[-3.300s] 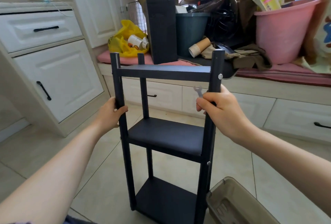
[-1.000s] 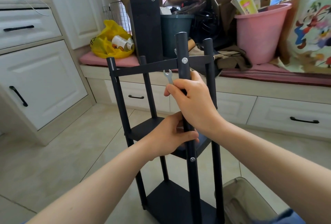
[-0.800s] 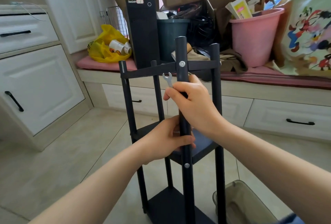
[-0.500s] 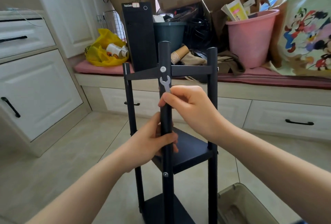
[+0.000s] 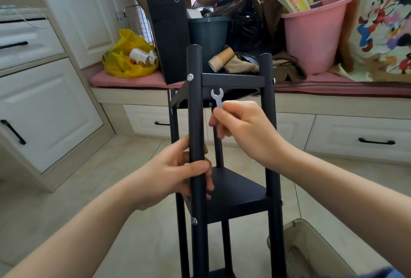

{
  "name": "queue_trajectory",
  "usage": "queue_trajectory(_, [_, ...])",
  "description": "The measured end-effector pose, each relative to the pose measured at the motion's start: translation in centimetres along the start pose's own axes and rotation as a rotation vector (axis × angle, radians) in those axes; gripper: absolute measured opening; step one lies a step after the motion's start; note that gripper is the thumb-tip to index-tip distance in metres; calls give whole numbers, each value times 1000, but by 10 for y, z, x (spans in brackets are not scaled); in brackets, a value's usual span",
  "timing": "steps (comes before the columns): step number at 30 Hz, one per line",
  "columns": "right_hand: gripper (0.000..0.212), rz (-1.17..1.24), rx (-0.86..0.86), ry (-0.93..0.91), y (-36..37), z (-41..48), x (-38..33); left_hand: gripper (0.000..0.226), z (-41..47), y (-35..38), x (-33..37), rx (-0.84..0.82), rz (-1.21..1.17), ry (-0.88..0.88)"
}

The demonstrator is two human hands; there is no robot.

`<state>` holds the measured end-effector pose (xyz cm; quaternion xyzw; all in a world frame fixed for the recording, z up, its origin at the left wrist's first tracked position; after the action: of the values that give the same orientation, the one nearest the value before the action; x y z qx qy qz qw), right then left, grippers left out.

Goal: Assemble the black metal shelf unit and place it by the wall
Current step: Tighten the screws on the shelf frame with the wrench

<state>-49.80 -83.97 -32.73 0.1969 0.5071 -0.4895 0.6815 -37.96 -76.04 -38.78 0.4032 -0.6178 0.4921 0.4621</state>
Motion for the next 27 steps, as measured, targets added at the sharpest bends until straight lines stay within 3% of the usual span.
queue_trajectory(4, [32,-93,-59,155,3,2,14,32,-2,-7,-5,-18,23,-22])
queue_trajectory(11, [29,7,-78,330,13,10,21,41,-11,-23,-13,-35,92,-54])
queue_trajectory(16, [31,76,-21,296,24,16,16,36,-15,-22,-14,-47,104,-49])
queue_trajectory(21, [29,142,77,243,28,20,11,47,-18,-21,-13,-57,90,-54])
queue_trajectory(27, [26,108,139,150,30,21,2,37,-20,-20,-13,-45,103,-48])
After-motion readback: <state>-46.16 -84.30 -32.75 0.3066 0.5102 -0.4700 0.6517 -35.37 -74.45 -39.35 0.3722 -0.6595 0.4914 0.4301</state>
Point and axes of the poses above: each hand's wrist, its own z-axis towards the middle knuckle, its own y-axis out of the palm, x = y × z, the point moved 8 cm from there along z, towards the middle knuckle, and after that the axes turned 10 degrees about z, right-handed, at the moved point
